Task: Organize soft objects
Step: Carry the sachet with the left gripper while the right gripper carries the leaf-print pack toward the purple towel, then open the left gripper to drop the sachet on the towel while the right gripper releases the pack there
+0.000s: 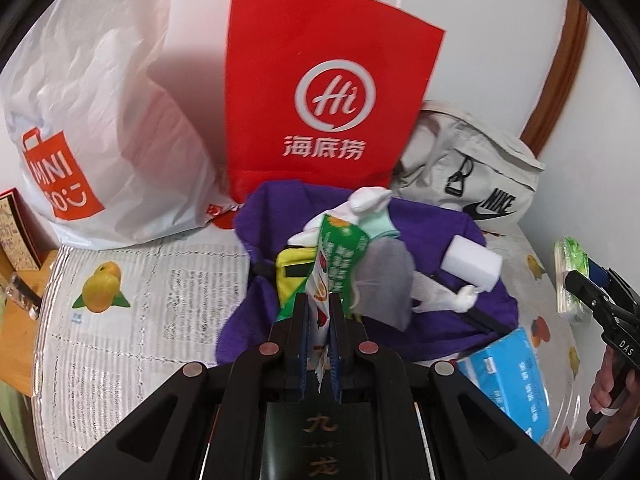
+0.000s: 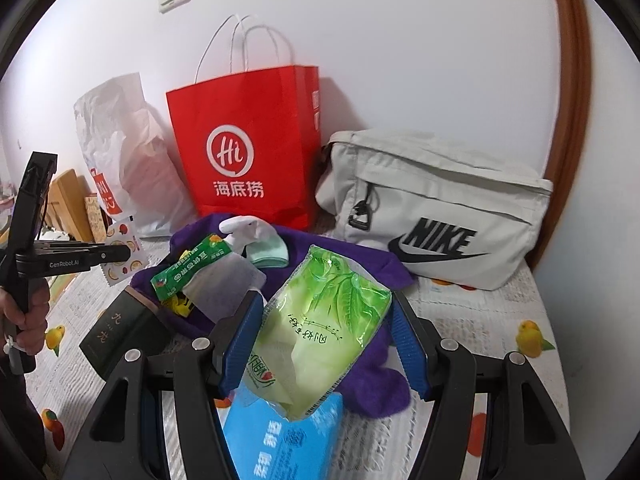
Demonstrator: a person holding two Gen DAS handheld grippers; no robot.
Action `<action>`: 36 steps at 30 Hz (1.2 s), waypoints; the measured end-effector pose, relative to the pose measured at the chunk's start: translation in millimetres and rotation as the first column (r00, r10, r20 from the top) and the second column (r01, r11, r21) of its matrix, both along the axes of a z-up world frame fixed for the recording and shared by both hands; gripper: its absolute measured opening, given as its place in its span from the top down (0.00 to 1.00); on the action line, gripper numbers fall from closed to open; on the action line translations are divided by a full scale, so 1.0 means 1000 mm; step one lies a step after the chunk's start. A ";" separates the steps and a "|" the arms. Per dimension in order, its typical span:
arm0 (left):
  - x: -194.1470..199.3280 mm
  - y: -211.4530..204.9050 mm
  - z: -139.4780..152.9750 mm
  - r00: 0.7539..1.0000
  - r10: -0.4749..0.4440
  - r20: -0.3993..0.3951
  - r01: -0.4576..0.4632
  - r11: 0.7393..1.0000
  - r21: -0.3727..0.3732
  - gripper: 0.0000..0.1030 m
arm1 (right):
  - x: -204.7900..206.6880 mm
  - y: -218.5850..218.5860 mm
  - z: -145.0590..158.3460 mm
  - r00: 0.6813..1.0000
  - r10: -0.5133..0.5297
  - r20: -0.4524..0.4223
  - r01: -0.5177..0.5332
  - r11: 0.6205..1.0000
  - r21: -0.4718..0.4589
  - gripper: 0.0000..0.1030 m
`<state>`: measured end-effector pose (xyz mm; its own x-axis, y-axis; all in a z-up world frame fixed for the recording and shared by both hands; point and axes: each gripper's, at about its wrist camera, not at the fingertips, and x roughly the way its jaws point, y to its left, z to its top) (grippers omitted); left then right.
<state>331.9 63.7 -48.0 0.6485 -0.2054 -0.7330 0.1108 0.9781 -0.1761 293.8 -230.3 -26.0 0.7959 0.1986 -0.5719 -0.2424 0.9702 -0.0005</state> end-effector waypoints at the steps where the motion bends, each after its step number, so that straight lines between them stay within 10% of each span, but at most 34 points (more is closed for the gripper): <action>1: 0.002 0.001 -0.002 1.000 0.002 -0.005 -0.002 1.000 0.002 0.91 | 0.004 0.002 -0.002 1.000 0.007 -0.005 -0.007 1.000 -0.001 0.38; 36: 0.077 -0.065 -0.028 0.983 -0.161 -0.091 0.160 0.987 -0.024 0.91 | 0.086 0.022 -0.067 0.982 0.066 -0.176 -0.082 0.993 -0.089 0.38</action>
